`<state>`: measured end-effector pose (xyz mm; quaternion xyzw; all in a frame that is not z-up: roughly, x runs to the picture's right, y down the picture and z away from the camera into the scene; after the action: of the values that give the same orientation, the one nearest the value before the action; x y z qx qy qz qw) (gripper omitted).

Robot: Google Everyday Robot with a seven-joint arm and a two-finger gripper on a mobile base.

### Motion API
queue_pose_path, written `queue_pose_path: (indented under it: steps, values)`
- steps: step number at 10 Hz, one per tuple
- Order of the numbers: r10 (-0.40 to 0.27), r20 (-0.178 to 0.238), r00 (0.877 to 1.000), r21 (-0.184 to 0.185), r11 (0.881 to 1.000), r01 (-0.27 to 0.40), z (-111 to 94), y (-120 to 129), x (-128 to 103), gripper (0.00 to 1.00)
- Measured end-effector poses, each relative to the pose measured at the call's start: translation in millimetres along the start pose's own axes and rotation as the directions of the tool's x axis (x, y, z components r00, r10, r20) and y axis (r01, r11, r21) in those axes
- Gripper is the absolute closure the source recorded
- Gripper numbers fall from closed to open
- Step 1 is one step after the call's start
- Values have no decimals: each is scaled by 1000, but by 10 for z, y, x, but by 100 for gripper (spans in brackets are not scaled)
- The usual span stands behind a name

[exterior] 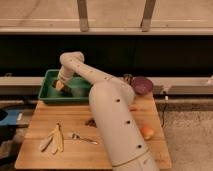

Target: Wipe tray with eraser

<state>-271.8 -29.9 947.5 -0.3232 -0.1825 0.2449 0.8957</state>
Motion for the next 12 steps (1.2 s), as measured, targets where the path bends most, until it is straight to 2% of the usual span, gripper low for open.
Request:
queue_pose_path:
  steps: [3, 5, 8, 12]
  values:
    - [75, -24, 997, 37, 997, -74, -192, -64, 412, 100]
    - [122, -41, 992, 55, 991, -120, -245, -200, 530, 100]
    - [144, -53, 988, 80, 987, -140, -252, -439, 475, 100]
    - [104, -57, 993, 81, 992, -100, -209, -548, 252, 100]
